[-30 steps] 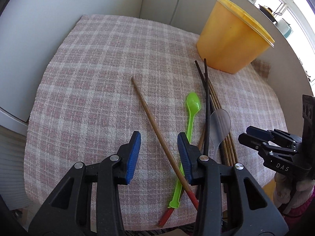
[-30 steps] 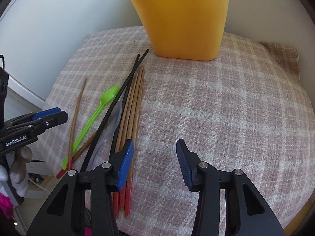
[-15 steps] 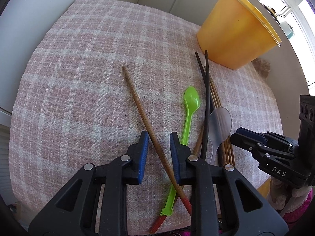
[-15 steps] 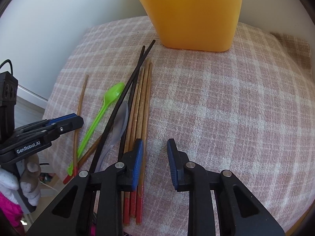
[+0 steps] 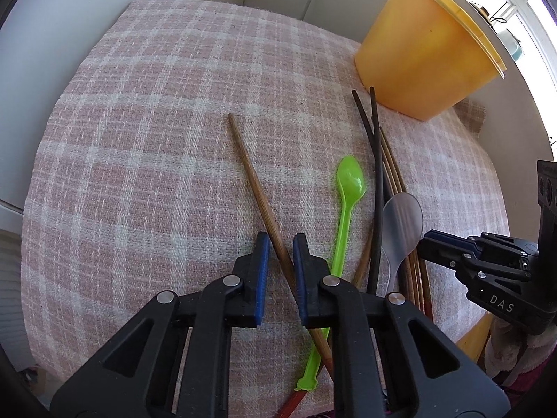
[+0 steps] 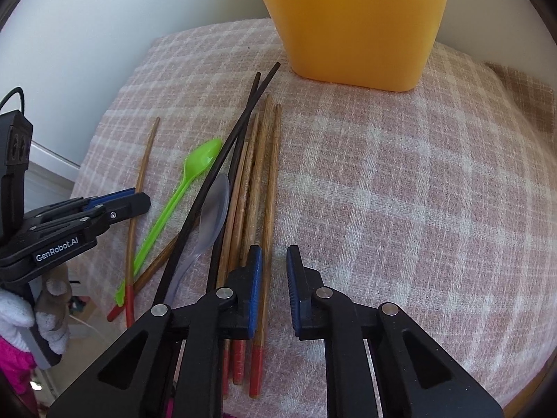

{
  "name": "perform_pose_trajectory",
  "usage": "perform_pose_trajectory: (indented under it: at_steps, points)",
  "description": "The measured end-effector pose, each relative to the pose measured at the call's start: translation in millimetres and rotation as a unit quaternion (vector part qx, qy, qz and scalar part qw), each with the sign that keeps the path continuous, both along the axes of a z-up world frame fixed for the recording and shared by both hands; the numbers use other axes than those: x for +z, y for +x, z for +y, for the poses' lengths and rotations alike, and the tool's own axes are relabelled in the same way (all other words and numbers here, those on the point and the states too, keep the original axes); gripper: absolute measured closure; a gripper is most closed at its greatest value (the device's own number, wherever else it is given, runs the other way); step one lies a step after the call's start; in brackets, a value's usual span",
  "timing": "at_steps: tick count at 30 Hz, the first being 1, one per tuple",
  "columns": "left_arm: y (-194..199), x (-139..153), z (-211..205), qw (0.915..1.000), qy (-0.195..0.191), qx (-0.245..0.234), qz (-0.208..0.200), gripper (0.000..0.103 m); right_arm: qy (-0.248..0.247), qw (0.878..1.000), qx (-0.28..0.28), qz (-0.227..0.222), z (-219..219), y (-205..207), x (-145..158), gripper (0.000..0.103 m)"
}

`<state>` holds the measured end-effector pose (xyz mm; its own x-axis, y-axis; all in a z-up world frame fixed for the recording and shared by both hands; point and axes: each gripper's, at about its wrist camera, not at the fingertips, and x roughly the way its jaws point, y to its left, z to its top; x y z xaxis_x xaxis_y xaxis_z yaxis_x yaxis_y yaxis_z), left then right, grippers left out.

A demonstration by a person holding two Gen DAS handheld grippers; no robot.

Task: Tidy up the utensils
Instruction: 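Lower the left tool and close it on a wooden chopstick while the right tool grasps another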

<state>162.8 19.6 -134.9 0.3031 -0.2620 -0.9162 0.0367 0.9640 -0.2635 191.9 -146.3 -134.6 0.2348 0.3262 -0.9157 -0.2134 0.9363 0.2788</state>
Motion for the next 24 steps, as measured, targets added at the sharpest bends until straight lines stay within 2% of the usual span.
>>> perform_pose_trajectory:
  at_steps: [6, 8, 15, 24]
  points:
    - [4.7, 0.0, 12.9, 1.0, 0.004, -0.005, -0.002, 0.092, -0.033, 0.999, 0.016, -0.002, 12.5, 3.5, -2.9, 0.093]
    - [7.6, 0.2, 12.3, 1.0, 0.003, -0.005, -0.005, 0.092, -0.035, 0.999, 0.016, 0.002, 11.4, 6.8, -3.3, 0.097]
    - [8.6, -1.6, 35.2, 0.999, -0.04, 0.019, -0.009, 0.099, -0.001, 1.0, -0.004, 0.002, -1.8, 7.7, -0.1, 0.098]
    - [5.9, 13.0, 52.3, 0.9976, -0.055, 0.026, -0.032, 0.099, 0.026, 0.999, -0.011, -0.029, -16.5, -3.6, 16.3, 0.098]
